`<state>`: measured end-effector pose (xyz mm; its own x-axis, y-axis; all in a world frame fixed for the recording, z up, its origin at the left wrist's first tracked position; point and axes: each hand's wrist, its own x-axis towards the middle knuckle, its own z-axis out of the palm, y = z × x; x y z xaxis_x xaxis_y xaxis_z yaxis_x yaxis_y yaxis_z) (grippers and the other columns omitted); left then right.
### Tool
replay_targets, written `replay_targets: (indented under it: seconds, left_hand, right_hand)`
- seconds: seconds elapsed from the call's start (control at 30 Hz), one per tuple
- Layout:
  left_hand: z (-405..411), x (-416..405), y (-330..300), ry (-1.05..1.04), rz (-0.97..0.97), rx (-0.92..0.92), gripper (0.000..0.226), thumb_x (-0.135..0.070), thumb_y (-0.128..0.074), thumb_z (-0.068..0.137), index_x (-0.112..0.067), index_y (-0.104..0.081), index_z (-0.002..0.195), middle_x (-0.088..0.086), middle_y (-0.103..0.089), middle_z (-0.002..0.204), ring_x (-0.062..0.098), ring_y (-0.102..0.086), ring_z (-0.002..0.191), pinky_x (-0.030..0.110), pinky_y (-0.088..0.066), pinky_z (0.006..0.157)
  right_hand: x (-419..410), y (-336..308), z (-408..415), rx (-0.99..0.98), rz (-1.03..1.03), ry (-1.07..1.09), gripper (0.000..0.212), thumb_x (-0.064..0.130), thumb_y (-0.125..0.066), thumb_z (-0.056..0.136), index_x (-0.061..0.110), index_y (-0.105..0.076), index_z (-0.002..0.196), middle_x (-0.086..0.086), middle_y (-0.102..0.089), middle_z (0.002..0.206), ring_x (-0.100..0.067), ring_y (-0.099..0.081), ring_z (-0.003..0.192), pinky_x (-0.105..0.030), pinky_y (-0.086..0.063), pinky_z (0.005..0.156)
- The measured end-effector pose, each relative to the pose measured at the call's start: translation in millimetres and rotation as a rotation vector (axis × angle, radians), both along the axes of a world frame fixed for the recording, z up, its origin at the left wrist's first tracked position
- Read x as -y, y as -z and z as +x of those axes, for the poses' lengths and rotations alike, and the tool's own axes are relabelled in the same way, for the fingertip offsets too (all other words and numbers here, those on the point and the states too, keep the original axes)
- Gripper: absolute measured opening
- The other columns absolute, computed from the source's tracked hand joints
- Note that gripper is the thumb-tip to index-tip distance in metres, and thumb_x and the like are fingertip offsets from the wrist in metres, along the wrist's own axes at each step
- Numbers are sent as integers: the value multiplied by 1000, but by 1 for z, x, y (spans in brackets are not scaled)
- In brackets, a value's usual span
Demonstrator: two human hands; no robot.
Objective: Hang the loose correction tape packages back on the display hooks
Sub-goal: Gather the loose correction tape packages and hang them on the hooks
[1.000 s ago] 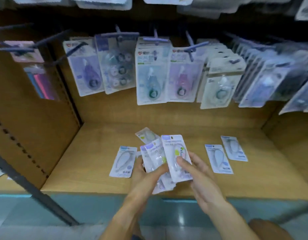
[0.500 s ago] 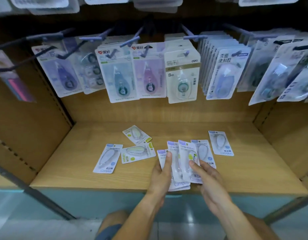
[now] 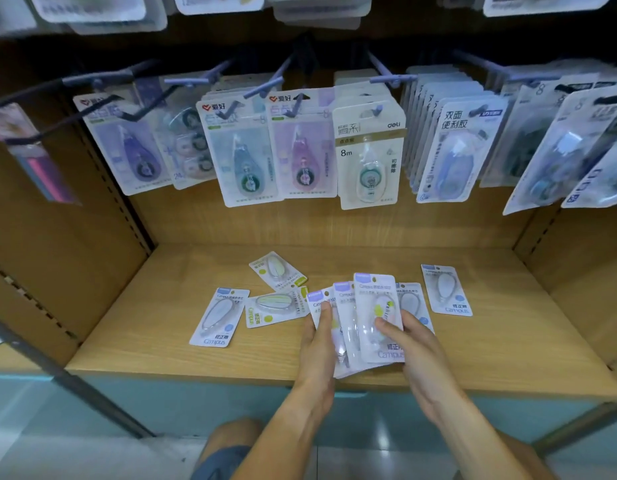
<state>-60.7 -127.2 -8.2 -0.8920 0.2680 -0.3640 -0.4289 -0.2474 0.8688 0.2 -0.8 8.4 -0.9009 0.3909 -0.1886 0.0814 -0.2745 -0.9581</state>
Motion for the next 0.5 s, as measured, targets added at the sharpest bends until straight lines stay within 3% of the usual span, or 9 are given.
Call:
replay_targets:
  seconds: [0.07,0.17,0.23,0.37,0.43,0.5]
  left_hand:
    - [0,2,-3,35,33,-51,63,-78,-64,85,-42,-61,137,-7,-74,130,22,-72,119,54,-54,105]
    - [3,6,-12,65,52,-92,57,-52,-79,83,-32,-61,133,2,-78,119,24,-77,107,45,-64,81]
    - [1,13,-12,51,64,-67,54,-41,-83,84,-29,-62,132,5,-80,113,24,-78,100,33,-60,62]
    - [-9,48,-16,-75,107,57,34,-30,-81,89,-14,-74,119,14,-80,101,30,-79,83,28,-56,56]
    - [-13,67,-17,-68,145,33,31,-35,-78,91,-8,-77,107,21,-79,94,32,-76,73,28,-51,53]
    - [-16,85,-20,-79,192,5,22,-33,-75,92,-13,-82,96,21,-78,92,31,-76,72,33,-53,58]
  right_hand:
    - [11,-6,-3,-14,91,-26,24,15,-65,98,22,-71,120,8,-77,114,-9,-71,110,-13,-53,79]
    - [33,-9,-11,-19,170,-105,26,18,-59,102,27,-66,126,9,-74,119,-2,-71,106,-13,-54,75]
    - [48,-9,-16,2,183,-192,27,21,-57,104,31,-64,128,8,-72,120,0,-71,104,-17,-55,75]
    - [61,-12,-34,79,124,-315,32,10,-55,100,27,-71,123,1,-72,124,-10,-70,111,-28,-54,91]
    - [66,-17,-58,100,121,-204,25,14,-57,100,22,-72,119,1,-74,120,-14,-69,111,-34,-53,99]
    - [70,-17,-96,105,221,-17,16,24,-60,102,19,-72,111,2,-74,113,-16,-67,106,-32,-52,95]
